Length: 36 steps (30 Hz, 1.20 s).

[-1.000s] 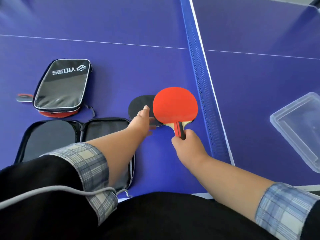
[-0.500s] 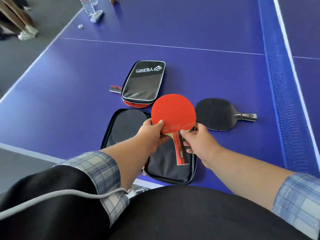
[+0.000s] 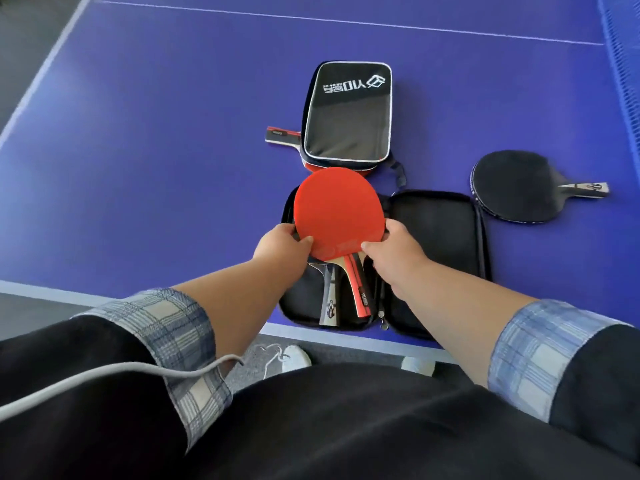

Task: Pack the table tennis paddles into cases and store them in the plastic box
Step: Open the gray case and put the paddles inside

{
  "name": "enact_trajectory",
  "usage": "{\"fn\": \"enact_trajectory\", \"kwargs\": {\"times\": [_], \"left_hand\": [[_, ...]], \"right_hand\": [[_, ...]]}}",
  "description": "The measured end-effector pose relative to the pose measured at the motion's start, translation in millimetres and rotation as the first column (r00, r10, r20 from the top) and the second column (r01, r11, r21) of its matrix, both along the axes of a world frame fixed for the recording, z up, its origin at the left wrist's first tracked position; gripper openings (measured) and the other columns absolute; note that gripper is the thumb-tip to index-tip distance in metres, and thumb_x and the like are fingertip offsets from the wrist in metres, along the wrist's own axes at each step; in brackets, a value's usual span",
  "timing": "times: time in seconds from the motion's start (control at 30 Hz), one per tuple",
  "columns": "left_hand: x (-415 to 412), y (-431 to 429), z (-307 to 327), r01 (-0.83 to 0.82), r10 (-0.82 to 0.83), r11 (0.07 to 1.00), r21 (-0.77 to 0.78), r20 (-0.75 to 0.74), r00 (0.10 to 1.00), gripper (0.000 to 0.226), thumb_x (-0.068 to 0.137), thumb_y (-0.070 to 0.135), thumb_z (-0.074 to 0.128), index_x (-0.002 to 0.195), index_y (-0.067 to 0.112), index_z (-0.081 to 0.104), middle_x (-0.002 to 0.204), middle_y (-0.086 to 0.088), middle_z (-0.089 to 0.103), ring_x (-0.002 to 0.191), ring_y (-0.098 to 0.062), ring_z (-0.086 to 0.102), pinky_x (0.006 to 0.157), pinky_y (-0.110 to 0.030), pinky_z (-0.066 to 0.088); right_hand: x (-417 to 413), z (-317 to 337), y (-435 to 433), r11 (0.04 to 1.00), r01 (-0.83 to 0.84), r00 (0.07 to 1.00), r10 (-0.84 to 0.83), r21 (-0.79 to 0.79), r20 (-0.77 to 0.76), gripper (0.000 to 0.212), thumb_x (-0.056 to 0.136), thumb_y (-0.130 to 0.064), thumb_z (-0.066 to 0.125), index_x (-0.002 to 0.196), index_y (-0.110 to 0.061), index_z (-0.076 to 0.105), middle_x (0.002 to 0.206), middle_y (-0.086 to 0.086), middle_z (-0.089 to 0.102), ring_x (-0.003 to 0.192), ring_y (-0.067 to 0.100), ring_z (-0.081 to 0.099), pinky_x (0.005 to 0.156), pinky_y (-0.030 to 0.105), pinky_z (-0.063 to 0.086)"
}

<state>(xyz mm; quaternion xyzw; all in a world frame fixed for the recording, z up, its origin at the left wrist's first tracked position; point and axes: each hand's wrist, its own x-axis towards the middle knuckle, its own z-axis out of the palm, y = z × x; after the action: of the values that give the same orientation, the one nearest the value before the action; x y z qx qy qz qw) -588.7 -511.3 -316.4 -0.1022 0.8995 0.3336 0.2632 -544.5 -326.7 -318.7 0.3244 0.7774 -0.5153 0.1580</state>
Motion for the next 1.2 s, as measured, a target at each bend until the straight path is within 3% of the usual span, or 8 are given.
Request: {"fn": "enact_trajectory", "kwargs": {"times": [0.13, 0.23, 0.33, 0.7, 0.83, 0.93, 1.07, 1.2], "left_hand": [[-6.9, -13.9, -15.3, 0.044, -0.045, 0.999, 0.012, 0.028, 0.999, 0.022, 0.089, 0.034, 0.059, 0.104, 0.018, 0.061, 0.083, 0.002, 0.067, 0.068, -0.019, 0.061, 0.056, -0.028, 0.044], [-10.2, -16.3, -18.3, 0.026, -0.028, 0.999, 0.038, 0.06, 0.998, 0.027, 0.085, 0.033, 0.06, 0.107, 0.016, 0.06, 0.081, -0.001, 0.068, 0.065, -0.023, 0.063, 0.06, -0.035, 0.053], [-11.8, -19.7, -20.0, 0.033, -0.034, 0.999, 0.021, 0.049, 0.998, 0.041, 0.085, 0.035, 0.062, 0.122, 0.022, 0.048, 0.09, 0.003, 0.065, 0.071, -0.021, 0.065, 0.055, -0.031, 0.047], [-14.5, -10.3, -23.7, 0.089, -0.085, 0.994, -0.065, 0.051, 0.995, 0.03, 0.091, 0.034, 0.059, 0.113, 0.015, 0.058, 0.094, -0.004, 0.066, 0.069, -0.022, 0.063, 0.054, -0.029, 0.046], [-8.6, 4.2, -14.9, -0.023, 0.022, 0.991, -0.128, -0.009, 1.0, 0.06, 0.089, 0.029, 0.064, 0.143, 0.022, 0.037, 0.134, -0.009, 0.047, 0.11, -0.033, 0.056, 0.082, -0.046, 0.051], [-5.1, 25.5, -5.9, 0.085, -0.119, 0.973, -0.216, -0.151, 0.981, 0.067, 0.088, 0.029, 0.064, 0.146, 0.031, 0.032, 0.146, -0.005, 0.037, 0.131, -0.031, 0.037, 0.1, -0.05, 0.041], [4.3, 69.4, 1.2, 0.302, -0.359, 0.924, -0.237, -0.258, 0.897, 0.059, 0.088, 0.028, 0.06, 0.143, 0.032, 0.04, 0.147, -0.002, 0.038, 0.135, -0.029, 0.032, 0.109, -0.046, 0.031], [24.0, 129.5, 0.2, 0.59, -0.614, 0.789, -0.169, -0.237, 0.753, 0.044, 0.09, 0.025, 0.057, 0.134, 0.03, 0.053, 0.138, -0.004, 0.05, 0.128, -0.03, 0.042, 0.108, -0.044, 0.037]], "right_hand": [[-2.4, -3.9, -16.4, 0.991, 0.016, 1.0, -0.016, 0.13, -0.004, 0.031, 0.086, -0.015, 0.062, 0.115, -0.027, 0.061, 0.109, 0.004, 0.065, 0.088, 0.025, 0.066, 0.069, 0.033, 0.052], [-3.9, -4.4, -26.3, 0.972, 0.009, 0.999, -0.019, 0.235, 0.04, 0.03, 0.087, -0.019, 0.063, 0.117, -0.019, 0.062, 0.117, 0.01, 0.055, 0.086, 0.027, 0.063, 0.079, 0.037, 0.055], [-3.4, -3.9, -34.5, 0.957, 0.006, 0.997, -0.028, 0.291, 0.073, 0.029, 0.088, -0.02, 0.064, 0.116, -0.017, 0.06, 0.123, 0.011, 0.048, 0.093, 0.033, 0.063, 0.09, 0.046, 0.056], [2.4, -6.4, -25.9, 0.958, -0.065, 0.989, 0.025, 0.278, 0.142, 0.041, 0.094, -0.026, 0.065, 0.132, -0.015, 0.053, 0.13, 0.01, 0.045, 0.099, 0.03, 0.064, 0.095, 0.043, 0.054], [6.7, -4.3, -4.5, 0.972, -0.049, 0.995, 0.027, 0.229, 0.097, 0.054, 0.094, -0.034, 0.064, 0.143, -0.015, 0.049, 0.141, 0.01, 0.044, 0.112, 0.029, 0.06, 0.099, 0.039, 0.05], [18.8, -3.1, 34.2, 0.954, 0.077, 0.995, -0.093, 0.288, 0.043, 0.059, 0.093, -0.036, 0.06, 0.148, -0.019, 0.045, 0.143, 0.009, 0.046, 0.123, 0.029, 0.053, 0.104, 0.042, 0.046], [40.8, -3.4, 105.9, 0.858, 0.188, 0.967, -0.246, 0.478, 0.062, 0.055, 0.091, -0.033, 0.057, 0.145, -0.023, 0.048, 0.141, 0.008, 0.049, 0.127, 0.033, 0.046, 0.096, 0.045, 0.046], [62.5, -10.6, 151.1, 0.917, 0.239, 0.939, -0.302, 0.32, 0.165, 0.063, 0.091, -0.032, 0.058, 0.15, -0.022, 0.039, 0.148, 0.005, 0.045, 0.124, 0.031, 0.053, 0.087, 0.036, 0.044]]}}
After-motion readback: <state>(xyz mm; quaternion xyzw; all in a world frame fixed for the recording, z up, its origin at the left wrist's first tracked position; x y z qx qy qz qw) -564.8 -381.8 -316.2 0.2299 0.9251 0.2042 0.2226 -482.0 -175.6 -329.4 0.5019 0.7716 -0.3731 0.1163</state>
